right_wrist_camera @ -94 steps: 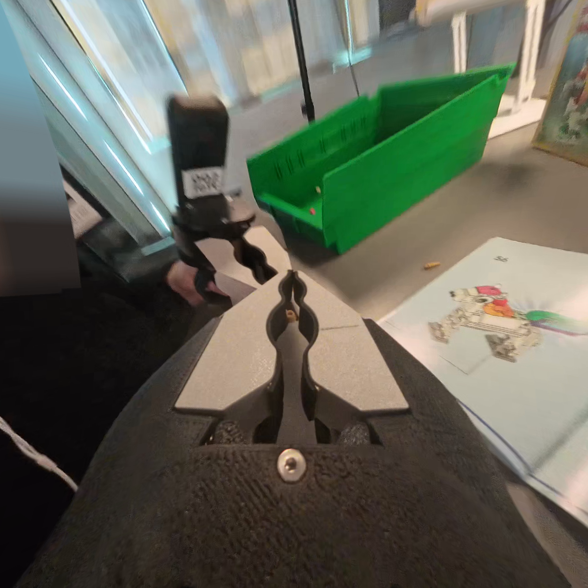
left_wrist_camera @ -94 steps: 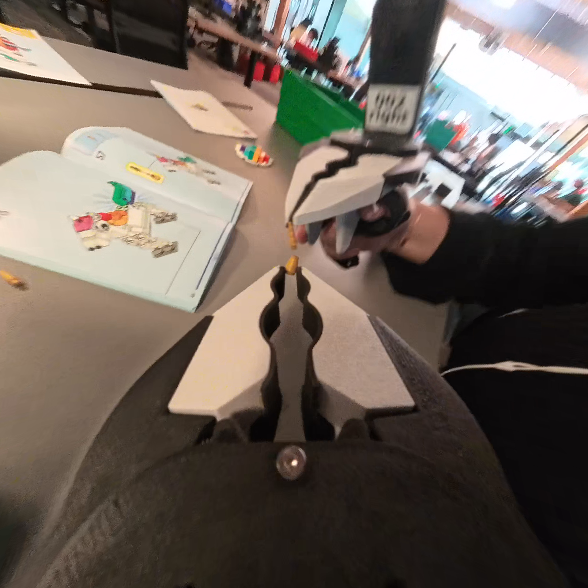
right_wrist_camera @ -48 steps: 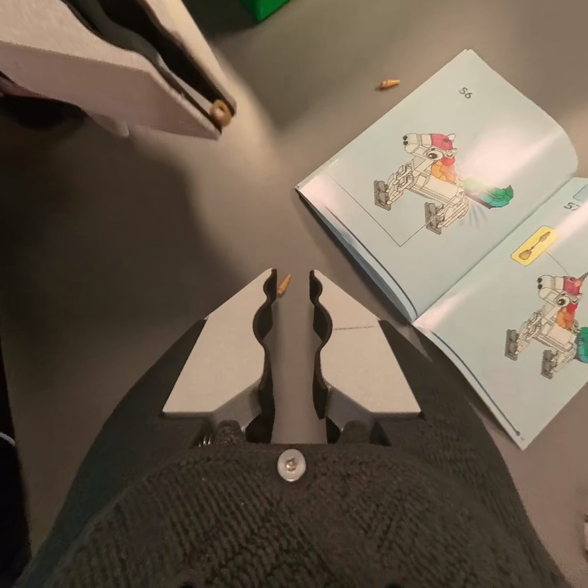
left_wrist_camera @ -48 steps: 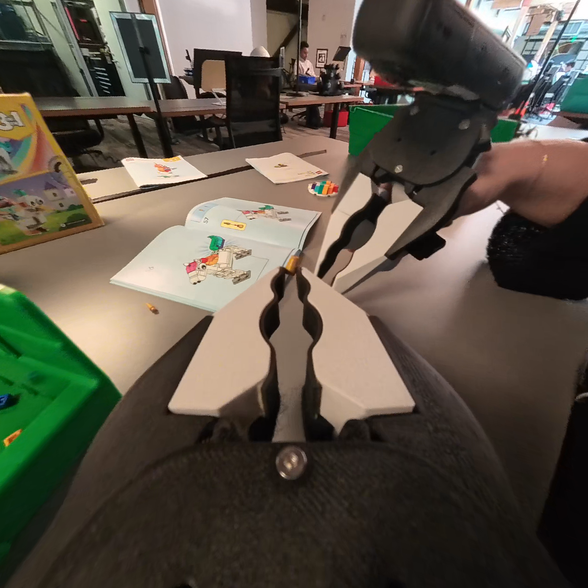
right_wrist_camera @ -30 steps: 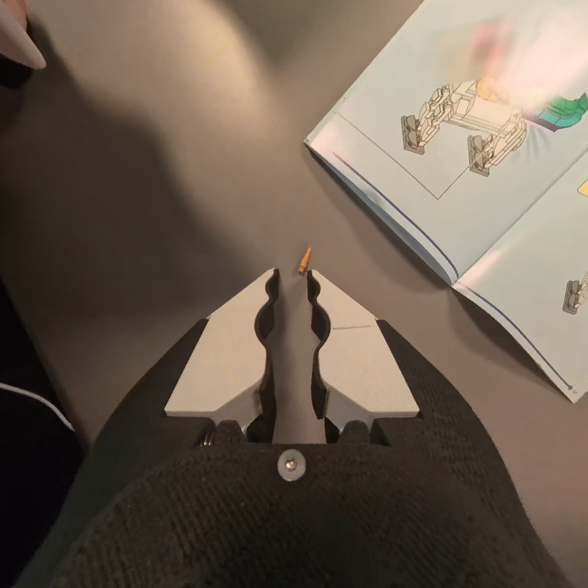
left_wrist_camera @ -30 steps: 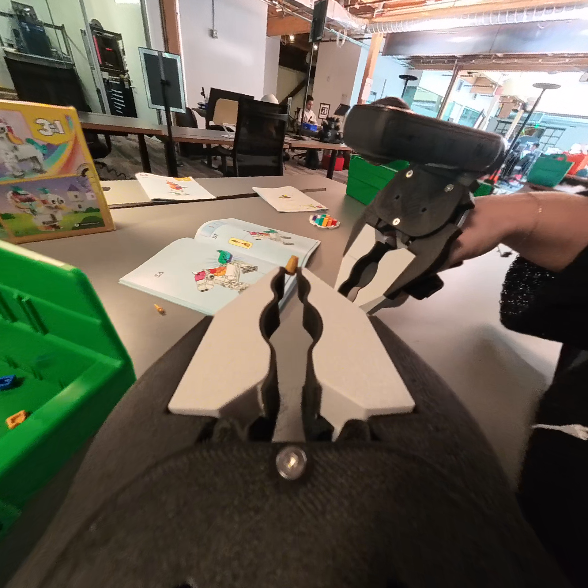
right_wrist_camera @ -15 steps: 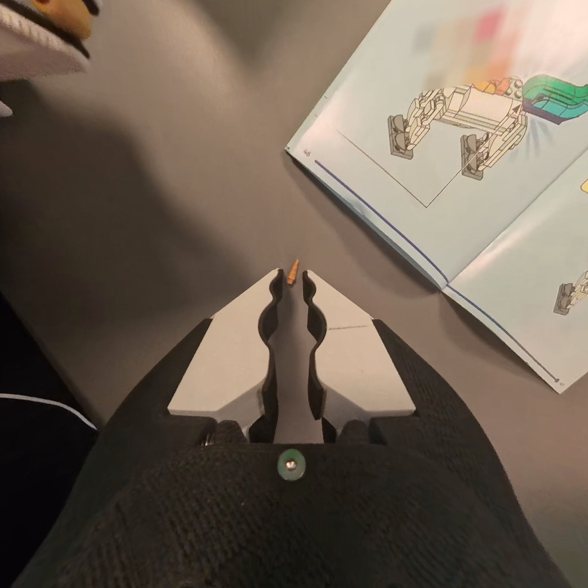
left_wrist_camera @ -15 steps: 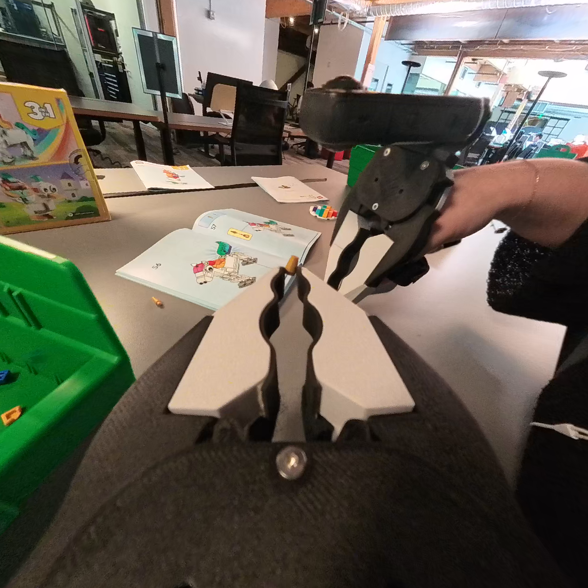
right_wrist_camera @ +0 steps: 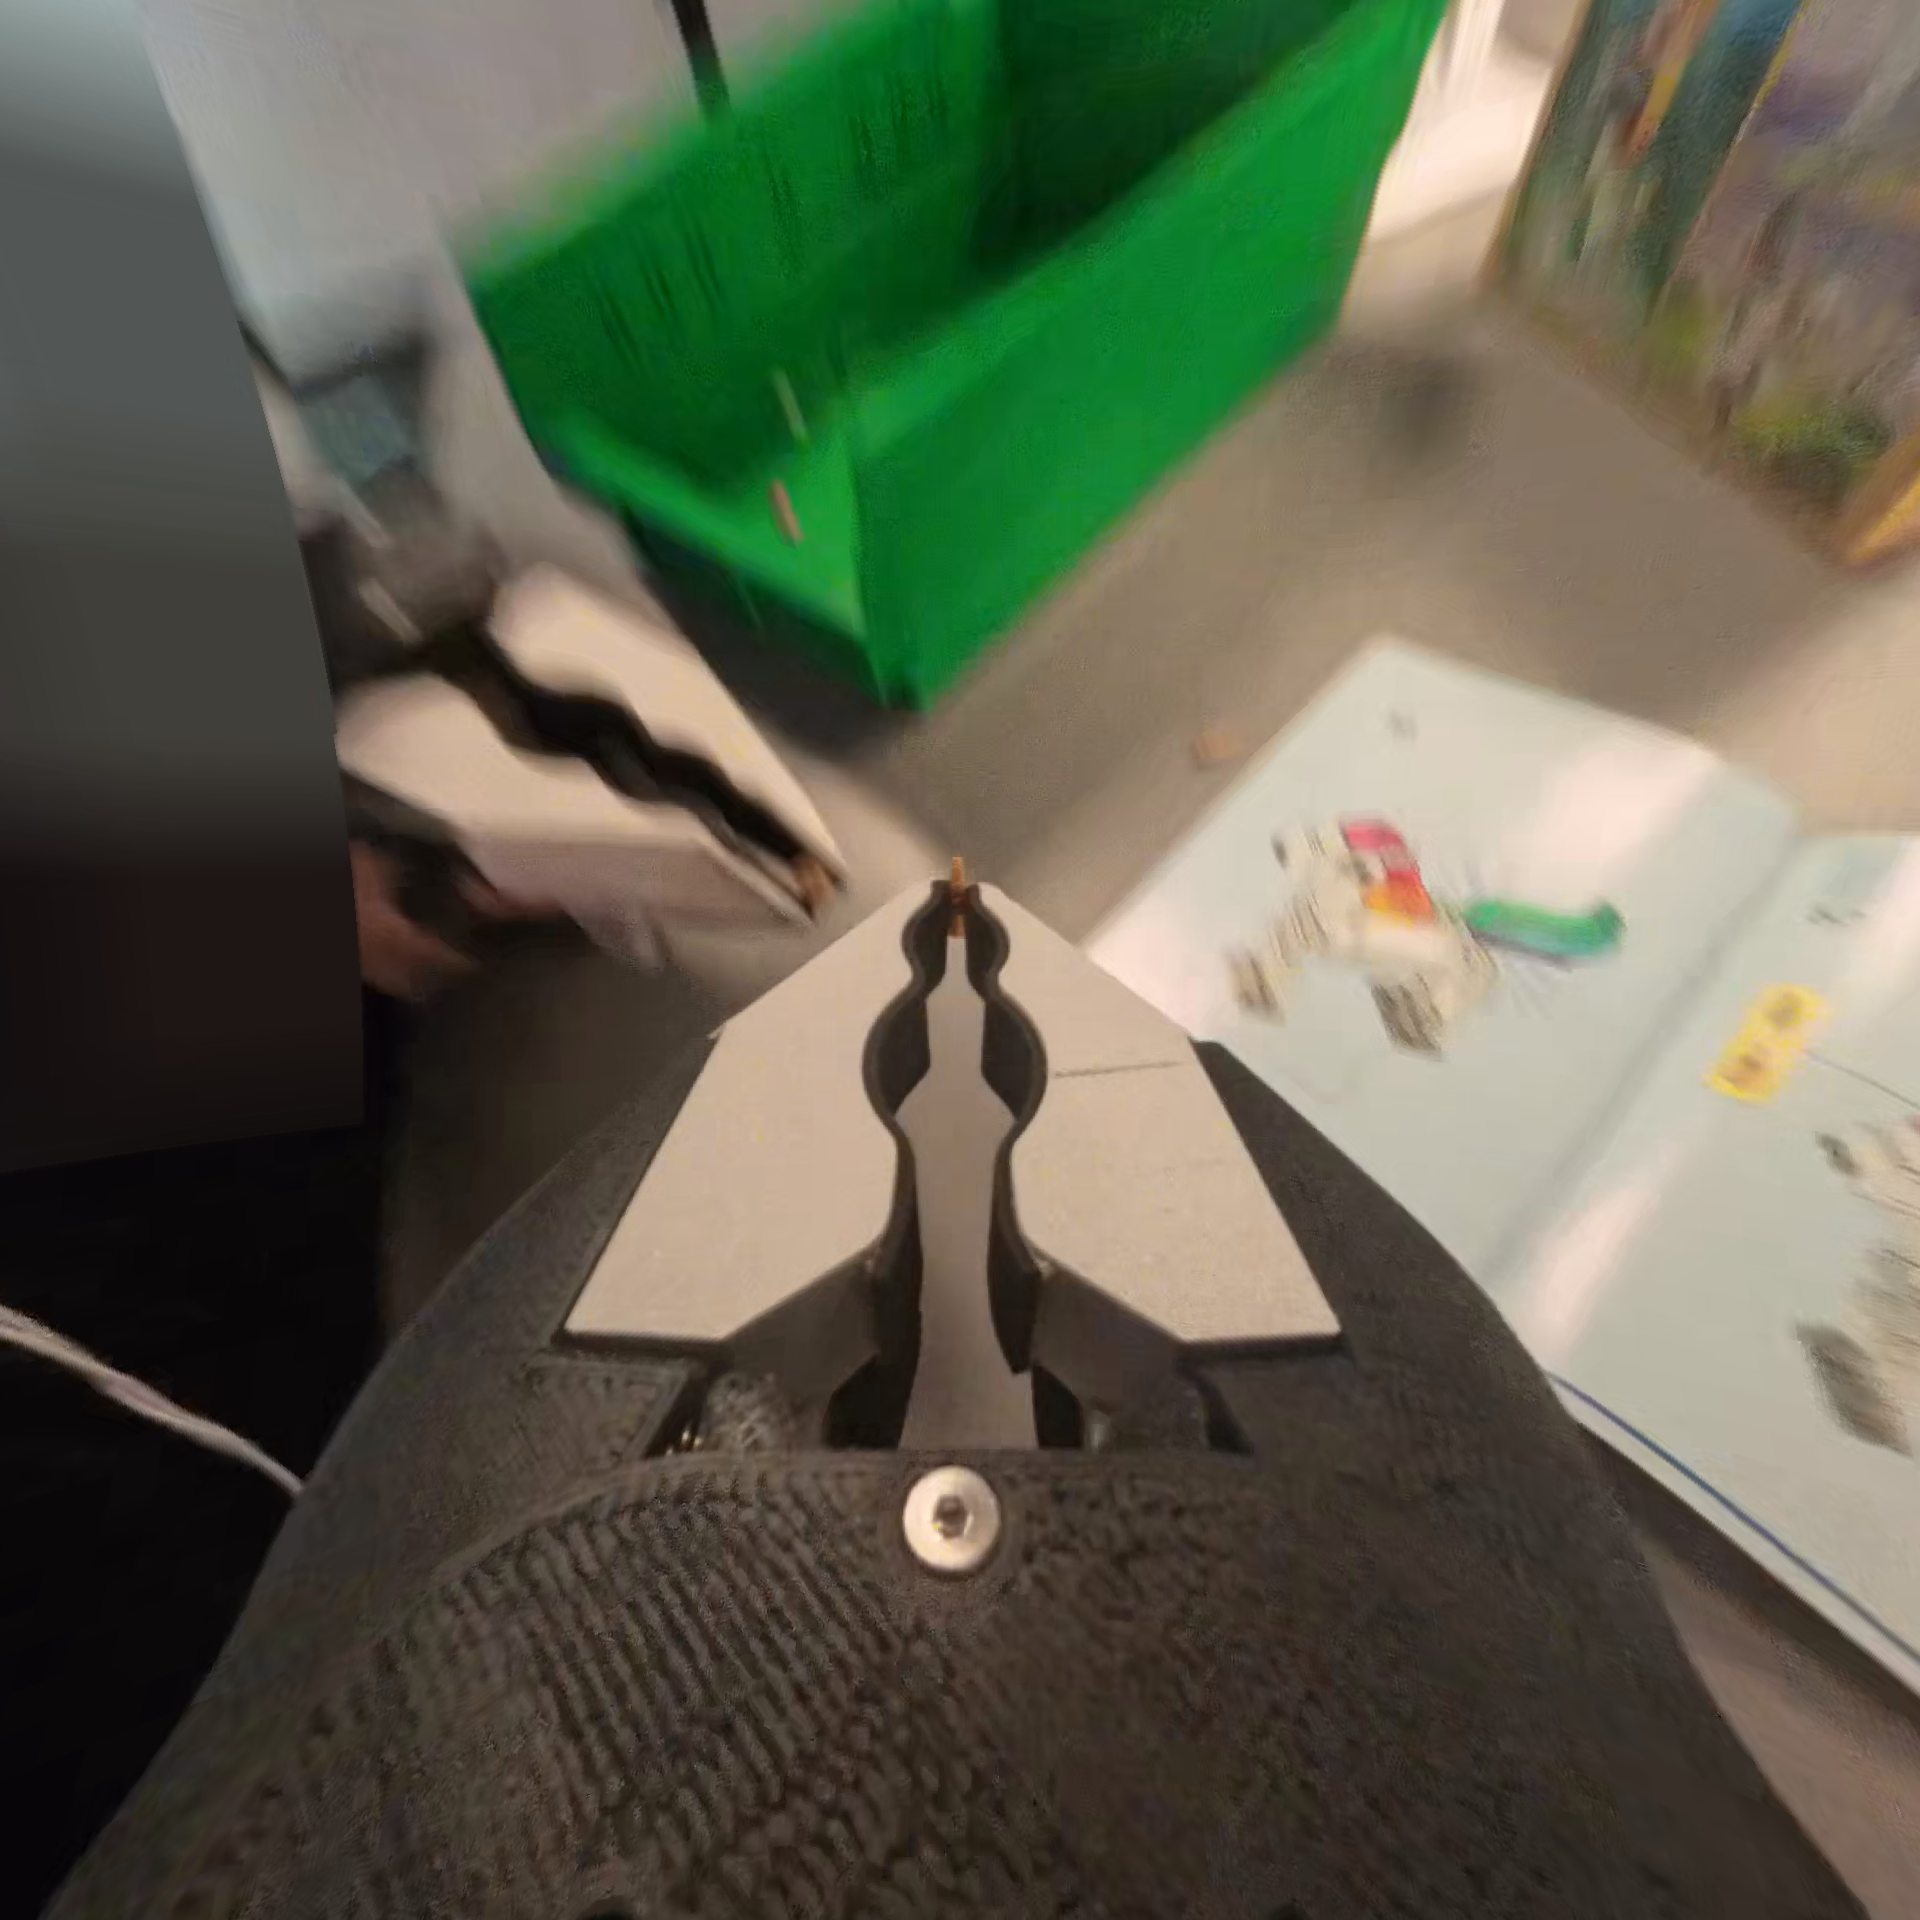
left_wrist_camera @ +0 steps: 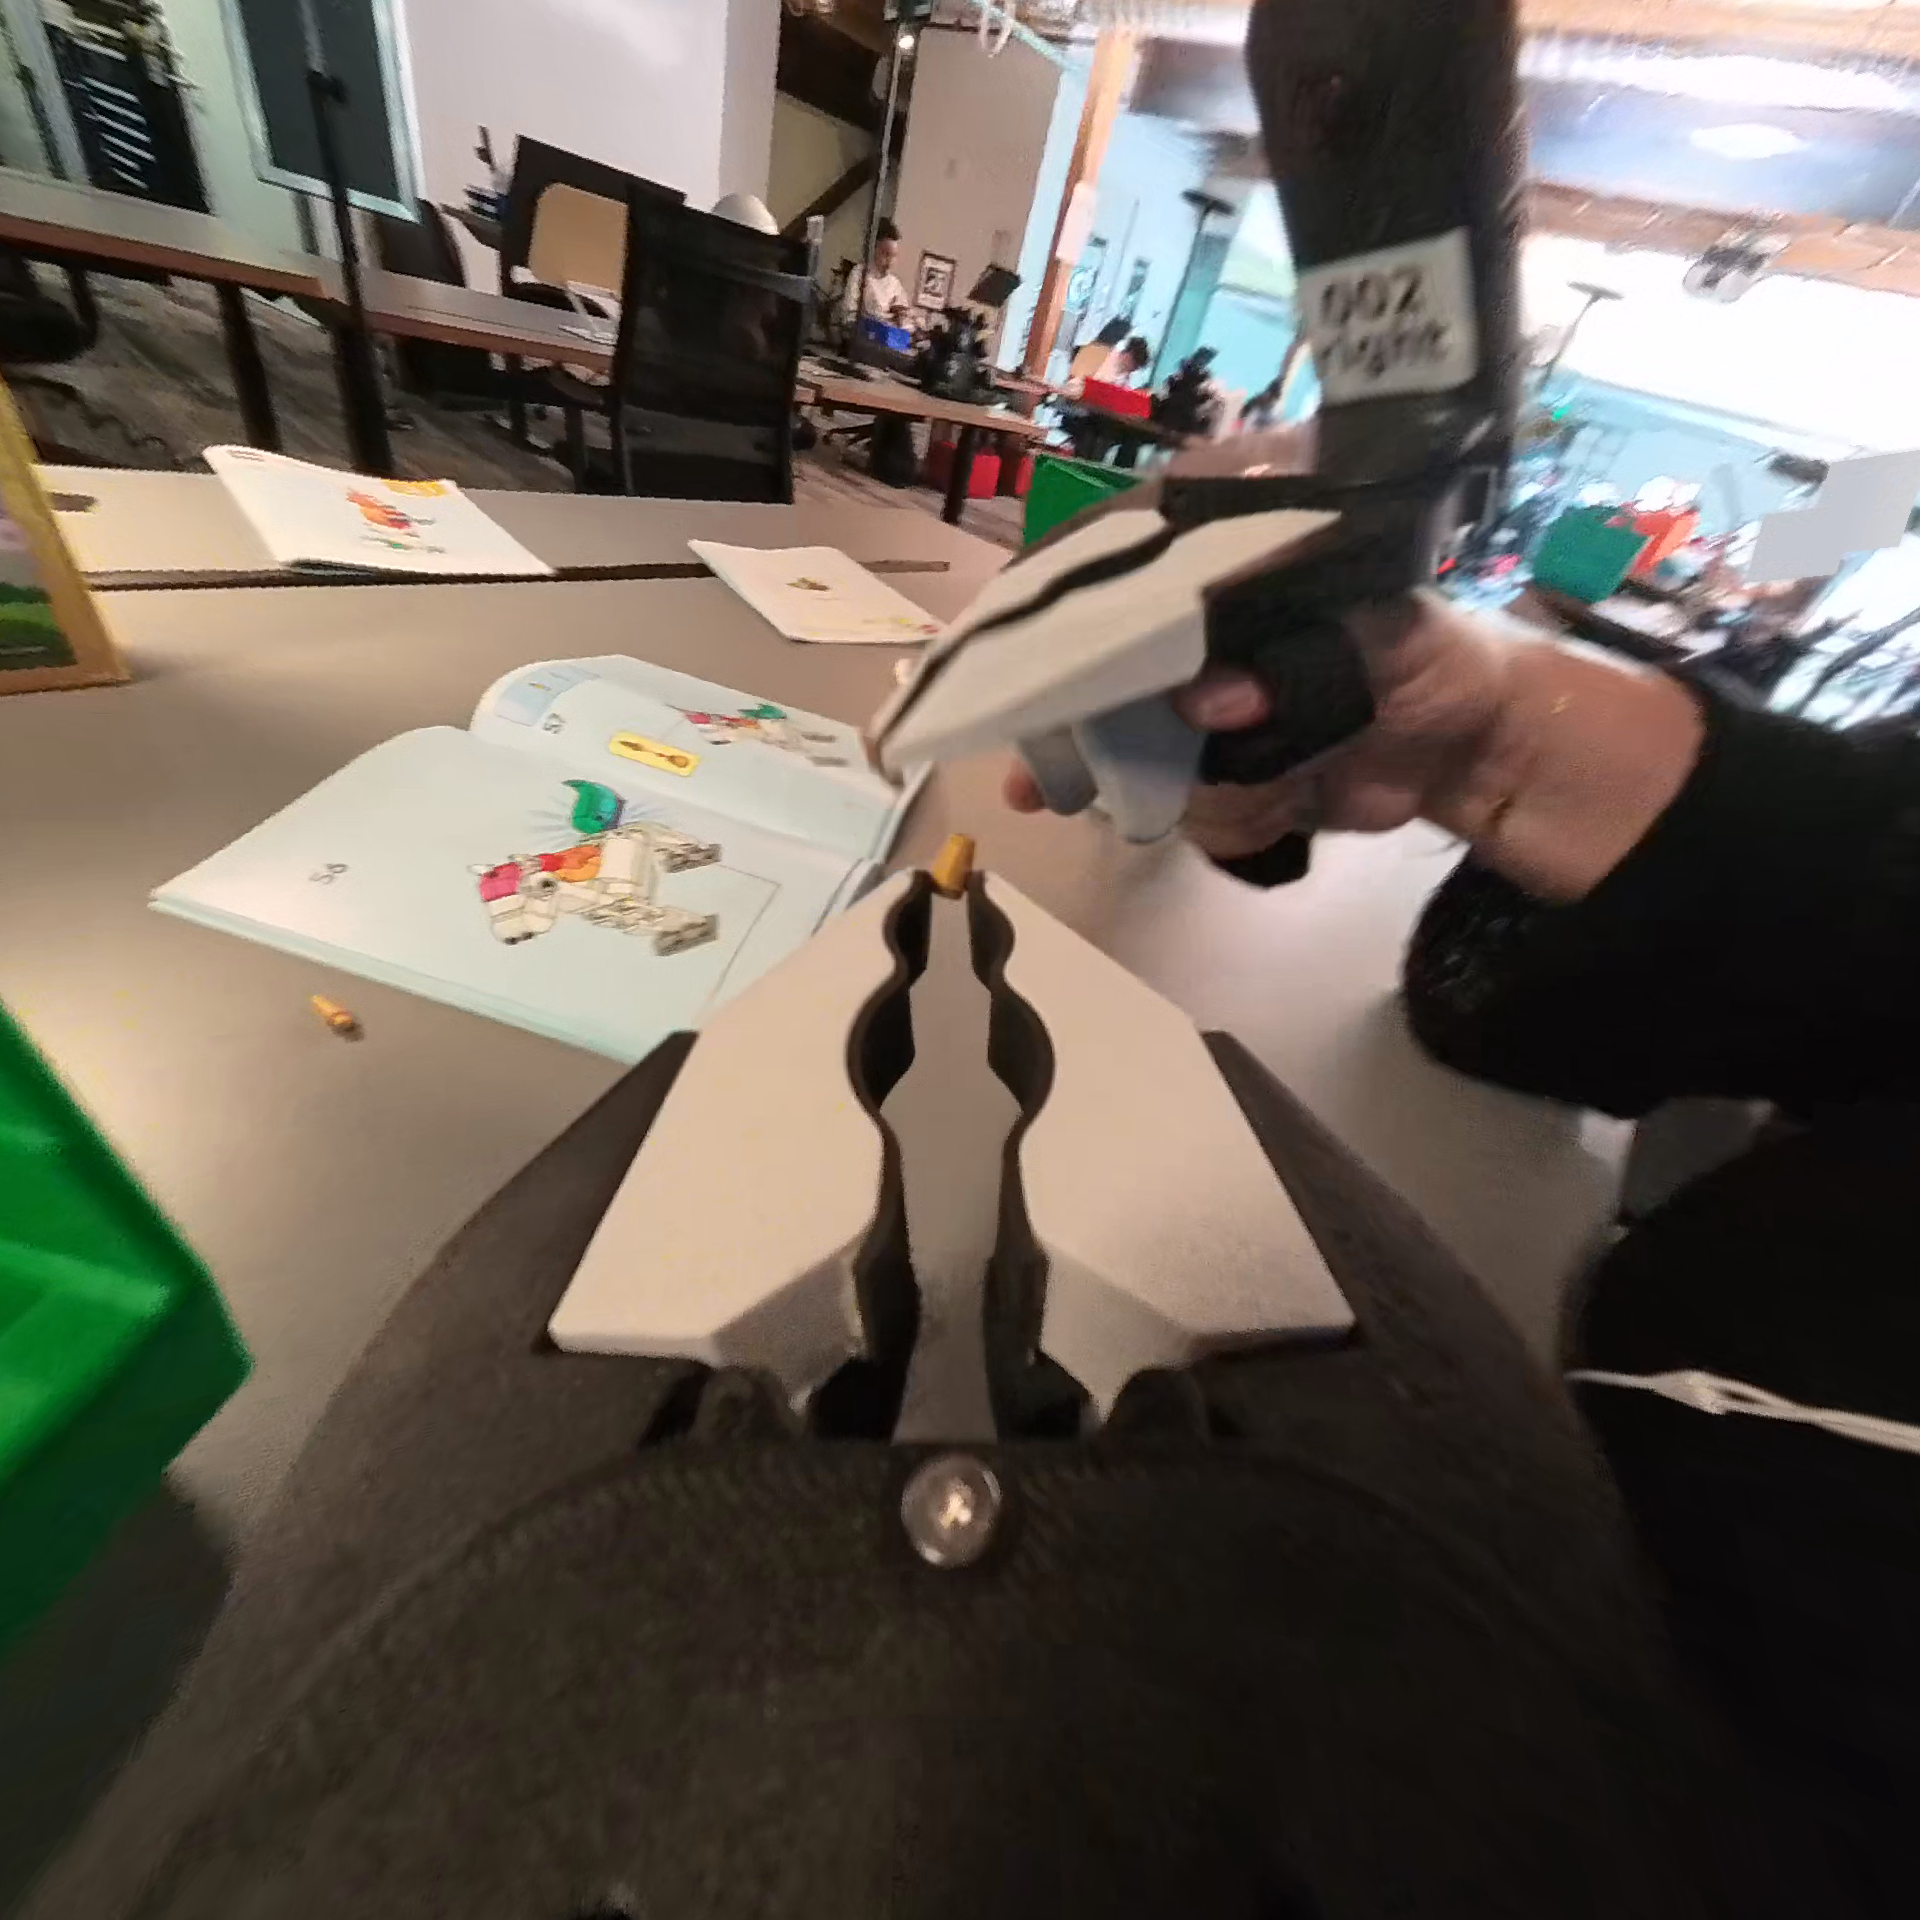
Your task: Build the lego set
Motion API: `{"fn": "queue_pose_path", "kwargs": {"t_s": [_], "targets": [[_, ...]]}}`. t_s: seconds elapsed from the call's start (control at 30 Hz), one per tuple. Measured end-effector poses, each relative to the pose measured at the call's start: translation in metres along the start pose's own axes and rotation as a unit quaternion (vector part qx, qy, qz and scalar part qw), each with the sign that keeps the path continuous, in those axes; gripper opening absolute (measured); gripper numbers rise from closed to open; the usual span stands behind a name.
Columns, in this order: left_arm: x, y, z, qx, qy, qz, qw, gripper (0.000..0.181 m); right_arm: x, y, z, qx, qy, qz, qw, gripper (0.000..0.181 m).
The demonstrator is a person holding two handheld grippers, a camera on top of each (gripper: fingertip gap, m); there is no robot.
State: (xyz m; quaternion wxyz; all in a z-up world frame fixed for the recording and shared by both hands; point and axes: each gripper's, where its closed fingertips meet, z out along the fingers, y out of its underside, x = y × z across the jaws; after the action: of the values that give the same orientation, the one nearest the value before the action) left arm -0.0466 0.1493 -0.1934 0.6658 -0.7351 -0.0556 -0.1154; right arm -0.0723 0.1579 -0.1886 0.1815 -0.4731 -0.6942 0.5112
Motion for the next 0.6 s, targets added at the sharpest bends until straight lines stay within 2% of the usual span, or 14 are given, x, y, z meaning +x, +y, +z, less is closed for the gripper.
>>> {"fn": "queue_pose_path", "kwargs": {"t_s": [0.03,0.1,0.2,0.6], "targets": [[0.004,-0.002,0.002,0.007,0.019,-0.022,1.000,0.006,-0.007,-0.016,-0.006,0.064,-0.038,0.037,0.997,0.000],[0.011,-0.007,0.004,0.026,0.059,-0.079,0.995,0.006,-0.017,-0.028,-0.015,0.145,-0.100,0.087,0.981,0.000],[0.013,-0.011,0.005,0.044,0.099,-0.146,0.983,0.006,-0.023,-0.029,-0.022,0.199,-0.153,0.120,0.960,0.000],[0.012,-0.013,0.007,0.064,0.139,-0.217,0.964,0.006,-0.020,-0.016,-0.024,0.218,-0.149,0.075,0.961,0.000]]}}
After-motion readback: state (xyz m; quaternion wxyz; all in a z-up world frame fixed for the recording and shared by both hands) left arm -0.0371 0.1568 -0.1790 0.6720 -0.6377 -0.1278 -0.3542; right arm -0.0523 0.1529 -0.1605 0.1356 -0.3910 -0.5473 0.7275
